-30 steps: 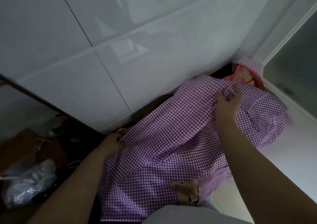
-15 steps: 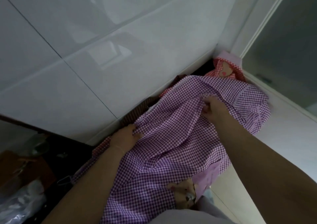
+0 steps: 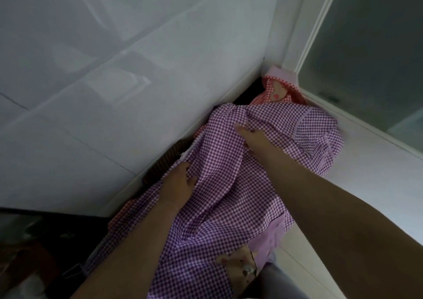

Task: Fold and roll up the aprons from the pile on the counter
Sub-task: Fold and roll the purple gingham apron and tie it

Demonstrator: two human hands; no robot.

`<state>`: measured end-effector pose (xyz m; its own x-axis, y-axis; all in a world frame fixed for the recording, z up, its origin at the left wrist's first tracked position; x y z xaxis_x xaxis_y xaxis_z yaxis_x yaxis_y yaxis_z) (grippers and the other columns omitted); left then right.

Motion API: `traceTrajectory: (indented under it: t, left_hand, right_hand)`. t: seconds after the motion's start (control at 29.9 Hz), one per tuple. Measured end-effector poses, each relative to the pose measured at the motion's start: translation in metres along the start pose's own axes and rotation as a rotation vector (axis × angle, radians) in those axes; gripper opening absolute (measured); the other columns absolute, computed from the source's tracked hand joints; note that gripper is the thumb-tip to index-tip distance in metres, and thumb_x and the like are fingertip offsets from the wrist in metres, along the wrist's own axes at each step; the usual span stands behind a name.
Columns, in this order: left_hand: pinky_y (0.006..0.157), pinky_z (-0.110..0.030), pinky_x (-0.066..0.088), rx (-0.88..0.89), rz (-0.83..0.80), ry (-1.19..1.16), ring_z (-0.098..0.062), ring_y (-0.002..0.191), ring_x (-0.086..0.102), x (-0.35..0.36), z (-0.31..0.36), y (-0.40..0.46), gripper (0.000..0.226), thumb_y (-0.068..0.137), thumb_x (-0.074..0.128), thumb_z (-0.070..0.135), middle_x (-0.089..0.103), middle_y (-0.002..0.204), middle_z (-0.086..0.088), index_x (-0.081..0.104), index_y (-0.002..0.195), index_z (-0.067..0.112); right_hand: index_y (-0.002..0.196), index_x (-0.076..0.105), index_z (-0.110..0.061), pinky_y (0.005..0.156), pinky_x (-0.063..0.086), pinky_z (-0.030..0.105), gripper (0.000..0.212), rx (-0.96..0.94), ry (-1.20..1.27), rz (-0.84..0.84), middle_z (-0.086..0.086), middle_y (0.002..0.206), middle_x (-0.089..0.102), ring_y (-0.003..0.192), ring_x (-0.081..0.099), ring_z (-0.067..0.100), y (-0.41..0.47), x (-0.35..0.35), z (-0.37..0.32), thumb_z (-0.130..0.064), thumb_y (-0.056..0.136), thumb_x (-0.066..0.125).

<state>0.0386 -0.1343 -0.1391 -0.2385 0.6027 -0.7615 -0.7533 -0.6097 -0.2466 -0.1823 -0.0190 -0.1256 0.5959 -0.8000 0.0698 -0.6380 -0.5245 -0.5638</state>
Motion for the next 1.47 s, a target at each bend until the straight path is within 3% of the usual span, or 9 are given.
traceTrajectory:
  t: [0.13,0.27,0.4,0.6,0.74,0.87,1.0,1.21,1.47]
  left_hand:
    - [0.094,-0.038,0.048,0.084,0.004,0.081,-0.02,0.104,0.057,0.003,0.026,0.016,0.034,0.095,0.039,0.03,0.058,0.124,-0.003,0.053,0.124,0.021]
    - [0.098,-0.047,0.043,0.065,-0.001,0.398,-0.034,0.108,0.054,0.002,0.023,0.025,0.034,0.089,0.047,0.034,0.048,0.13,-0.014,0.054,0.119,0.02]
    - [0.103,-0.057,0.035,0.098,-0.072,0.561,-0.036,0.126,0.045,0.016,0.018,0.034,0.052,0.09,0.045,0.039,0.033,0.149,-0.013,0.04,0.14,0.029]
    - [0.107,-0.051,0.027,-0.048,-0.025,0.609,-0.033,0.133,0.033,0.018,0.035,0.054,0.064,0.094,0.041,0.035,0.024,0.154,-0.011,0.012,0.151,0.028]
    - [0.097,-0.05,0.036,-0.031,0.097,0.584,-0.037,0.122,0.042,0.016,0.052,0.073,0.061,0.091,0.052,0.027,0.041,0.142,-0.017,0.031,0.147,0.015]
    - [0.088,-0.051,0.045,-0.015,0.147,0.615,-0.04,0.113,0.05,0.017,0.062,0.087,0.059,0.083,0.065,0.02,0.05,0.132,-0.021,0.045,0.138,0.008]
    - [0.085,-0.049,0.048,0.02,0.21,0.582,-0.039,0.11,0.054,0.015,0.072,0.101,0.048,0.086,0.065,0.025,0.054,0.127,-0.02,0.053,0.128,0.005]
    - [0.085,-0.045,0.044,-0.102,0.291,0.416,-0.037,0.099,0.06,-0.002,0.076,0.119,0.03,0.095,0.054,0.031,0.064,0.11,-0.018,0.06,0.11,0.006]
    - [0.07,-0.037,0.042,-0.187,0.337,0.241,-0.035,0.092,0.059,-0.014,0.074,0.119,0.026,0.094,0.056,0.027,0.065,0.1,-0.019,0.057,0.102,0.002]
  right_hand:
    - [0.141,0.042,-0.007,0.106,0.038,0.033,0.052,-0.174,-0.16,0.105,0.007,0.134,0.053,0.123,0.05,0.028,0.007,-0.002,-0.014,-0.02,0.093,0.059]
    - [0.134,0.037,-0.02,0.068,0.049,0.026,0.042,-0.378,-0.388,0.368,-0.003,0.091,0.061,0.078,0.061,0.017,-0.016,-0.031,-0.013,-0.021,0.094,0.05]
    - [0.133,0.04,0.0,0.096,0.046,0.04,0.069,-0.037,-0.35,0.291,0.014,0.121,0.059,0.112,0.057,0.031,0.013,-0.064,0.049,-0.028,0.075,0.064]
    - [0.145,0.033,-0.014,0.104,0.04,0.036,0.08,-0.088,0.332,0.37,-0.004,0.135,0.05,0.121,0.05,0.018,0.039,-0.086,0.016,-0.041,0.08,0.073]
    - [0.129,0.054,-0.014,0.068,0.059,0.031,0.053,0.124,0.911,0.269,0.005,0.127,0.062,0.106,0.064,0.024,0.064,-0.084,0.0,-0.043,0.086,0.066]
    - [0.14,0.041,-0.002,0.055,0.05,0.018,0.045,0.129,0.528,0.365,0.017,0.145,0.044,0.128,0.049,0.03,0.077,-0.116,-0.027,-0.022,0.099,0.044]
    - [0.125,0.055,-0.003,0.082,0.055,0.032,0.044,-0.048,0.199,0.377,0.016,0.126,0.06,0.088,0.061,0.018,0.103,-0.125,-0.091,-0.028,0.09,0.062]
    - [0.098,0.053,-0.01,0.064,0.058,0.03,0.006,-0.062,0.176,0.213,0.004,0.086,0.055,0.068,0.058,0.013,0.137,-0.096,-0.153,-0.012,0.094,0.051]
    - [0.082,0.053,-0.01,0.046,0.052,0.019,0.013,0.016,0.171,0.184,0.006,0.08,0.058,0.063,0.058,0.012,0.156,-0.107,-0.143,-0.007,0.095,0.052]
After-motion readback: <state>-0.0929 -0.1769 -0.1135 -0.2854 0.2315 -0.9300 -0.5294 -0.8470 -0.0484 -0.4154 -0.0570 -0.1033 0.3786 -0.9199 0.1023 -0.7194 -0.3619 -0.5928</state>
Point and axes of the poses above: each hand's wrist, its own y-axis towards the middle knuckle, its own x-axis out of the palm, z = x × y, the point moved 7 cm from there along y, towards the middle knuckle
